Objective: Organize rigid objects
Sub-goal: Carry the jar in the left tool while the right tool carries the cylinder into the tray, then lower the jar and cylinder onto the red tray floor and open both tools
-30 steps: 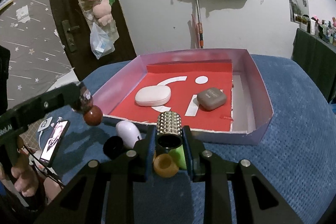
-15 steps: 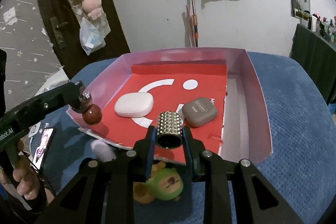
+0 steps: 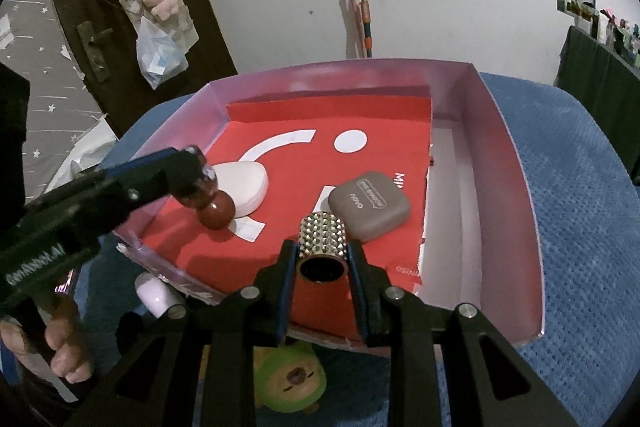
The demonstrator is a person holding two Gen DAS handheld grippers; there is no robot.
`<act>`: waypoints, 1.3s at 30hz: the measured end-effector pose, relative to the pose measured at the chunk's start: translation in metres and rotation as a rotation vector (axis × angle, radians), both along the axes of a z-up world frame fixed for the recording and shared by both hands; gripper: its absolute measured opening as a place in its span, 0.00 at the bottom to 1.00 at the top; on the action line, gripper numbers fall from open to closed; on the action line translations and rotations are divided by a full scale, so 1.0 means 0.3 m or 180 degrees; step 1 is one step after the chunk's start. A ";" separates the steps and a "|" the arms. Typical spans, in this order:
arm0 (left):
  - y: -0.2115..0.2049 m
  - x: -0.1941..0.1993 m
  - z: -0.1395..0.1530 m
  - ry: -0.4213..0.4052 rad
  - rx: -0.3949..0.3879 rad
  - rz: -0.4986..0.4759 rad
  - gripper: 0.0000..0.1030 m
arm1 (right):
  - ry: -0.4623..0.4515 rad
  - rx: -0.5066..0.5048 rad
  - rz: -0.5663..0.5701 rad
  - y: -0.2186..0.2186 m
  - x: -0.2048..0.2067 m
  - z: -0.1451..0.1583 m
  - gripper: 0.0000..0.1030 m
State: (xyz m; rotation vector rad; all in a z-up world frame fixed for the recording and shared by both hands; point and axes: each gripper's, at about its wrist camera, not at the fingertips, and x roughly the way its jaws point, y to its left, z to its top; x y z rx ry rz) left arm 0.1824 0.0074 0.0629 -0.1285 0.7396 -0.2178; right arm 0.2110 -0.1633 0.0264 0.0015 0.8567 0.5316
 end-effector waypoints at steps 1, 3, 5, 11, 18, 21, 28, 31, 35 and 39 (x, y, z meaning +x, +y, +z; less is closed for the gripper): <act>0.003 0.002 -0.012 0.0045 0.0016 0.0000 0.29 | 0.0013 -0.0001 0.0003 0.004 0.002 -0.003 0.26; 0.010 0.000 -0.032 0.0126 0.0076 0.0013 0.29 | 0.0051 0.0001 0.0014 0.011 0.012 -0.013 0.26; 0.029 -0.014 -0.037 0.0142 0.0041 -0.0009 0.29 | 0.0080 -0.0003 0.0023 0.015 0.019 -0.022 0.26; 0.063 -0.054 -0.054 0.0382 0.0172 -0.0053 0.29 | 0.0151 -0.0045 0.0052 0.025 0.032 -0.042 0.26; 0.106 -0.006 -0.113 0.0793 0.0235 -0.0078 0.29 | 0.0185 -0.0102 0.0070 0.032 0.033 -0.058 0.26; 0.104 0.016 -0.108 0.0830 0.0234 -0.0044 0.29 | 0.0183 -0.0131 0.0061 0.039 0.035 -0.057 0.27; 0.097 0.071 -0.116 0.0821 0.0154 0.0049 0.29 | 0.0183 -0.0193 0.0048 0.052 0.049 -0.058 0.26; 0.089 0.094 -0.118 0.0797 0.0176 0.0091 0.29 | 0.0146 -0.0253 0.0042 0.062 0.056 -0.058 0.26; 0.086 0.113 -0.120 0.0747 0.0131 0.0155 0.29 | 0.0116 -0.0296 0.0031 0.072 0.071 -0.061 0.26; 0.091 0.122 -0.124 0.0707 0.0123 0.0222 0.29 | 0.0067 -0.0299 -0.0043 0.068 0.091 -0.063 0.26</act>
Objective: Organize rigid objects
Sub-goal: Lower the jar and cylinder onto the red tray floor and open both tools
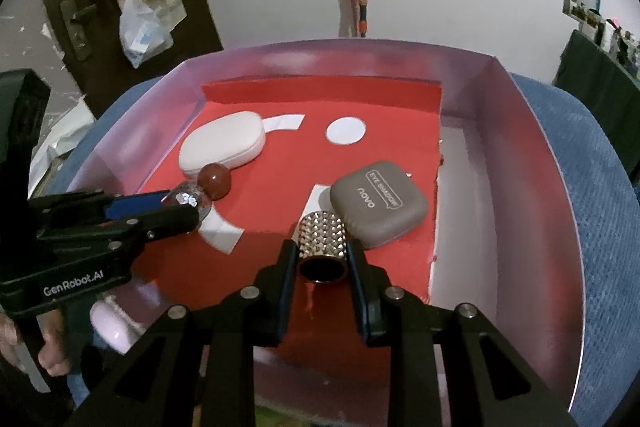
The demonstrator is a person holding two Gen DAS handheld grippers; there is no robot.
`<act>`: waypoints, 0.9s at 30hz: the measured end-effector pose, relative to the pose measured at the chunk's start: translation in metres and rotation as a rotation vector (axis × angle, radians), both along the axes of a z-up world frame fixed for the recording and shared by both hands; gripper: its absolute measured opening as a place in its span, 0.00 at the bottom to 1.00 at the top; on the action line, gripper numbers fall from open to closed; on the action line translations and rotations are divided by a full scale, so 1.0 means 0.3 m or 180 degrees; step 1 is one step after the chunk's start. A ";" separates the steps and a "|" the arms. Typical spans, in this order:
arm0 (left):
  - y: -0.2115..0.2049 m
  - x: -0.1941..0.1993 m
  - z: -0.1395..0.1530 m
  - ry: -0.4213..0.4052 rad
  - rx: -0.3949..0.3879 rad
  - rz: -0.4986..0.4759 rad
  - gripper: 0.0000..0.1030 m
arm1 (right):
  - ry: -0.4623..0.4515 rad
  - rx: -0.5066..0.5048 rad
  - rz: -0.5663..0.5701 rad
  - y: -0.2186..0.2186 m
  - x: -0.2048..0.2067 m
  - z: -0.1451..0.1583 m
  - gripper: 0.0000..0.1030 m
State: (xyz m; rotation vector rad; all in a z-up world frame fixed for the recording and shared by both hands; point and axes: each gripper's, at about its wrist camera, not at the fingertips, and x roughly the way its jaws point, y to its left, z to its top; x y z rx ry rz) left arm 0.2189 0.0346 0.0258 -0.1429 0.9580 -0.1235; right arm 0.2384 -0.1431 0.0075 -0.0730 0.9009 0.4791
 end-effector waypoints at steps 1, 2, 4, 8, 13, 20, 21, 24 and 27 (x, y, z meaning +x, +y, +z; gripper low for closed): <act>0.000 0.002 0.000 -0.0008 0.0008 0.0015 0.29 | -0.0017 -0.0006 -0.0022 -0.004 0.006 0.000 0.26; -0.001 0.004 -0.001 -0.0017 0.0019 0.0024 0.29 | -0.0050 -0.0041 -0.0057 -0.004 0.012 0.000 0.26; 0.006 0.006 -0.003 -0.0031 0.0030 0.0044 0.29 | -0.0097 -0.0090 -0.0102 -0.005 0.020 -0.005 0.26; 0.003 0.018 -0.004 -0.0019 0.0054 0.0054 0.29 | -0.0187 -0.0149 -0.0258 -0.018 0.045 -0.013 0.26; 0.003 0.031 -0.004 0.0004 0.0033 0.0064 0.30 | -0.0149 -0.0234 -0.0250 -0.008 0.055 -0.013 0.26; 0.017 0.037 -0.017 0.0056 -0.0050 0.0065 0.30 | -0.0091 -0.0151 -0.0270 -0.010 0.063 -0.014 0.26; 0.017 0.039 -0.018 0.0048 -0.0045 0.0066 0.30 | -0.0087 -0.0146 -0.0271 -0.011 0.064 -0.013 0.26; 0.011 0.046 -0.022 0.0044 0.0000 0.0062 0.30 | -0.0079 -0.0120 -0.0275 -0.014 0.065 -0.014 0.26; 0.004 0.053 -0.025 0.0037 0.0045 0.0055 0.30 | -0.0073 -0.0088 -0.0280 -0.018 0.065 -0.013 0.27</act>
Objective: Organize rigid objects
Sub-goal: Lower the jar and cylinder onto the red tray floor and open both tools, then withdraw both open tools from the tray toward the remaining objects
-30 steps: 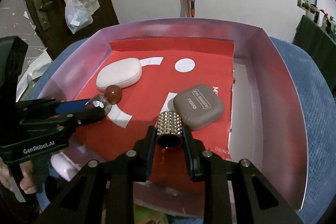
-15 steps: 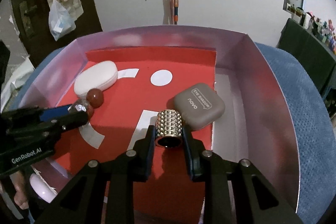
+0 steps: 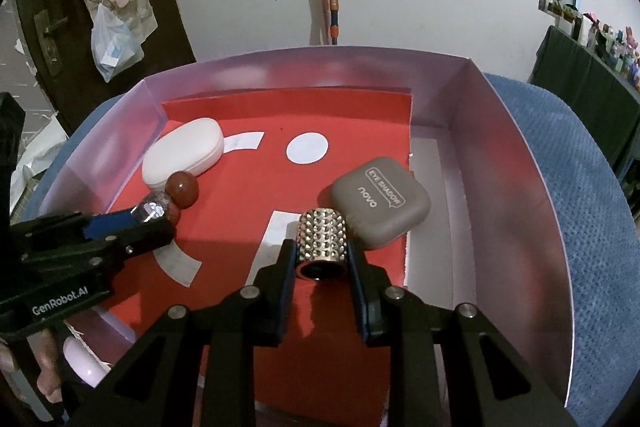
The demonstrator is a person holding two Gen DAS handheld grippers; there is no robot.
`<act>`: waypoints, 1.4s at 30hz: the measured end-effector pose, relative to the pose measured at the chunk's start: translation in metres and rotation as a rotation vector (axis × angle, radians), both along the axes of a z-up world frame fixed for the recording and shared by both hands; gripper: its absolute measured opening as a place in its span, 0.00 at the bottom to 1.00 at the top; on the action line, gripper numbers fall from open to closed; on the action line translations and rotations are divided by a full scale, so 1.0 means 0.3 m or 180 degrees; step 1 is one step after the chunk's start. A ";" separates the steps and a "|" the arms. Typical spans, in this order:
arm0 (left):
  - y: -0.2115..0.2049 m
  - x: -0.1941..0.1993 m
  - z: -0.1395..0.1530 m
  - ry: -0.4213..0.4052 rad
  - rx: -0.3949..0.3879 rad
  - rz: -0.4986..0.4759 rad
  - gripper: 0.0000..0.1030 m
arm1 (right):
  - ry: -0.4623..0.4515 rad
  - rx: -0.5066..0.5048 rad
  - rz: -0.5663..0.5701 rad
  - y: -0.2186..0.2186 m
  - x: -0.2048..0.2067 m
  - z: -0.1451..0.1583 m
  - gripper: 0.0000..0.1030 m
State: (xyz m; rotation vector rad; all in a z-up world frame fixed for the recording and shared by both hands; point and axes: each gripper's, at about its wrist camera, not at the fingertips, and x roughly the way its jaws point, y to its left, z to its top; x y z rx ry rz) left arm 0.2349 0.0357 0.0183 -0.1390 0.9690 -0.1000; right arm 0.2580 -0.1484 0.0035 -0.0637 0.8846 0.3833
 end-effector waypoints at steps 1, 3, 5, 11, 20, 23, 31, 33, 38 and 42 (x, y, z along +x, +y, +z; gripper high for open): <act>-0.001 0.002 -0.001 -0.0003 0.0006 0.0000 0.30 | -0.0001 0.0003 0.0000 0.000 -0.001 0.000 0.27; -0.004 0.005 -0.001 -0.0003 0.0010 0.0001 0.30 | -0.0003 0.0010 0.0004 -0.001 -0.001 0.001 0.27; -0.005 0.007 -0.002 -0.0008 0.0012 0.0001 0.30 | 0.0001 0.0025 0.0009 -0.002 -0.002 0.001 0.27; -0.009 -0.012 0.007 -0.0052 0.0110 0.0064 0.36 | 0.0012 0.0089 0.0033 -0.006 -0.012 0.007 0.31; 0.001 -0.056 0.047 -0.0271 0.0084 0.0005 0.69 | -0.0056 0.0211 0.0059 -0.022 -0.048 0.031 0.54; -0.008 -0.069 0.054 -0.0304 0.0110 -0.0022 0.72 | -0.0087 0.0245 0.0072 -0.029 -0.068 0.042 0.56; -0.031 -0.128 0.090 -0.0443 0.0150 -0.0094 0.90 | -0.0201 0.0363 0.0127 -0.047 -0.139 0.083 0.66; -0.037 -0.146 0.101 -0.0487 0.0155 -0.0112 0.93 | -0.0213 0.0424 0.0136 -0.057 -0.158 0.096 0.69; -0.022 -0.198 0.135 -0.0596 0.0173 -0.0045 1.00 | -0.0271 0.0525 0.0175 -0.074 -0.209 0.129 0.75; 0.007 -0.229 0.148 -0.0623 0.0083 -0.0020 1.00 | -0.0353 0.0586 0.0188 -0.088 -0.256 0.155 0.87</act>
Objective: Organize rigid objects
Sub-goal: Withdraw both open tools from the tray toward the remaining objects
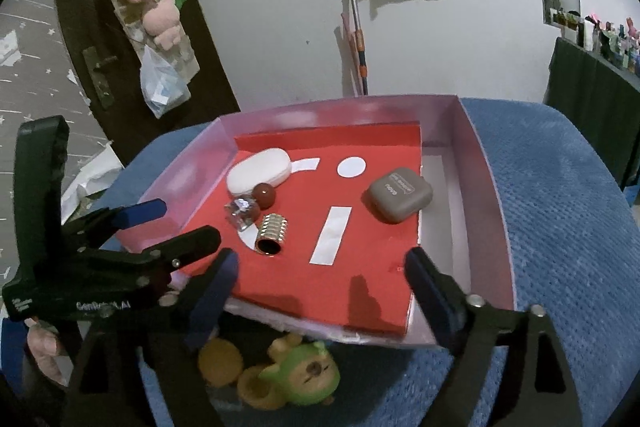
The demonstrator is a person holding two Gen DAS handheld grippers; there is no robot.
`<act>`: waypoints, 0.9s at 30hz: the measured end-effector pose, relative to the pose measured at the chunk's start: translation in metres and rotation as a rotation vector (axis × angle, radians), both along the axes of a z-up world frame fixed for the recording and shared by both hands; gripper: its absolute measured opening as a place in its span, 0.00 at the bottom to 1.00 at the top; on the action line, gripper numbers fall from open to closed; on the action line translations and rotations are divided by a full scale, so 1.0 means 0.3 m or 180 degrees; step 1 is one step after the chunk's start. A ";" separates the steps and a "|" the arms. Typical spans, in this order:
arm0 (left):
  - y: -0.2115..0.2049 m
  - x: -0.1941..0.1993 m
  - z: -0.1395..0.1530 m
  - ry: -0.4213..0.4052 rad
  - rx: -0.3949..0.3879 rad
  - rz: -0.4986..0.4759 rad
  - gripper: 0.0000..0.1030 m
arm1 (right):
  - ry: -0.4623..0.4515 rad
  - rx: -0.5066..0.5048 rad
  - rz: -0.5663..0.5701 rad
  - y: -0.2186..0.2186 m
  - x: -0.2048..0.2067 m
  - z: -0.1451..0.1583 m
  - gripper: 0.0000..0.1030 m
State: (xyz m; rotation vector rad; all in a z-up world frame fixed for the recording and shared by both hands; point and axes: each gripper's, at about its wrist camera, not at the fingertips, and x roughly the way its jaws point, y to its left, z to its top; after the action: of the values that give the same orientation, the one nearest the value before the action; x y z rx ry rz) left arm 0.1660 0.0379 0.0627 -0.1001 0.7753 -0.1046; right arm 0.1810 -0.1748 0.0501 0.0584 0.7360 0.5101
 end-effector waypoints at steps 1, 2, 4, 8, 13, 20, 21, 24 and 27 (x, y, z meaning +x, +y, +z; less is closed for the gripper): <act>-0.003 -0.003 0.003 -0.0006 0.0000 0.0003 1.00 | -0.0012 0.0019 0.0003 -0.005 -0.009 0.004 0.87; -0.001 -0.011 0.005 -0.0014 -0.0003 0.0004 1.00 | -0.0020 0.0043 0.0006 -0.009 -0.019 0.010 0.87; 0.000 -0.028 0.008 -0.0030 -0.0022 -0.0006 1.00 | -0.0037 0.0076 0.0008 -0.015 -0.035 0.017 0.89; 0.007 -0.072 0.021 -0.0094 -0.0076 0.0006 1.00 | -0.0083 0.0118 0.0021 -0.019 -0.063 0.032 0.97; 0.021 -0.117 0.031 -0.0158 -0.0108 0.0040 1.00 | -0.0095 0.0174 0.0070 -0.020 -0.097 0.036 1.00; 0.039 -0.164 0.014 -0.0145 -0.0168 0.0052 1.00 | -0.0140 0.0249 0.0080 -0.032 -0.155 0.037 1.00; 0.039 -0.170 0.012 -0.0148 -0.0158 0.0052 1.00 | -0.0152 0.0248 0.0074 -0.033 -0.164 0.035 1.00; 0.034 -0.203 0.016 -0.0182 -0.0122 0.0072 1.00 | -0.0188 0.0236 0.0066 -0.029 -0.193 0.035 1.00; 0.030 -0.226 0.019 -0.0195 -0.0114 0.0080 1.00 | -0.0232 0.0203 0.0058 -0.019 -0.223 0.034 1.00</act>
State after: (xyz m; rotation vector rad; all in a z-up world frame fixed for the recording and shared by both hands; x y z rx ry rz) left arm 0.0982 0.0468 0.0685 -0.1399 0.7109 -0.0974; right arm 0.1141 -0.1807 0.0602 0.0922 0.6496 0.5503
